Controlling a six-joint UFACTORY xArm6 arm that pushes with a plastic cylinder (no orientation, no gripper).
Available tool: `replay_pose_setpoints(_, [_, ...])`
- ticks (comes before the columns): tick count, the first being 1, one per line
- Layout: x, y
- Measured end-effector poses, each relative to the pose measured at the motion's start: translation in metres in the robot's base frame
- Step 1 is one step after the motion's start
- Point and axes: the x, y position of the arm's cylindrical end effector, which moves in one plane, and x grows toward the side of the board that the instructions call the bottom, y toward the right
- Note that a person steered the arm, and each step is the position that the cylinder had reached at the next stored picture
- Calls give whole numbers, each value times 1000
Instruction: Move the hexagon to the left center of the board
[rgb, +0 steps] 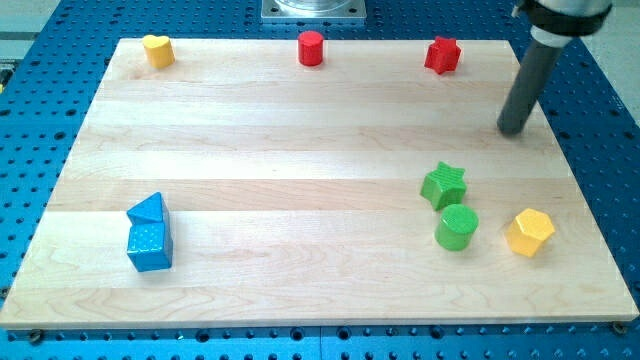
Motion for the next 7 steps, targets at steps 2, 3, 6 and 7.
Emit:
replay_pose_setpoints(2, [147, 70])
replay_pose_setpoints(3, [167, 55])
replay_pose_setpoints(6, [161, -73])
replay_pose_setpoints(7, [144, -65])
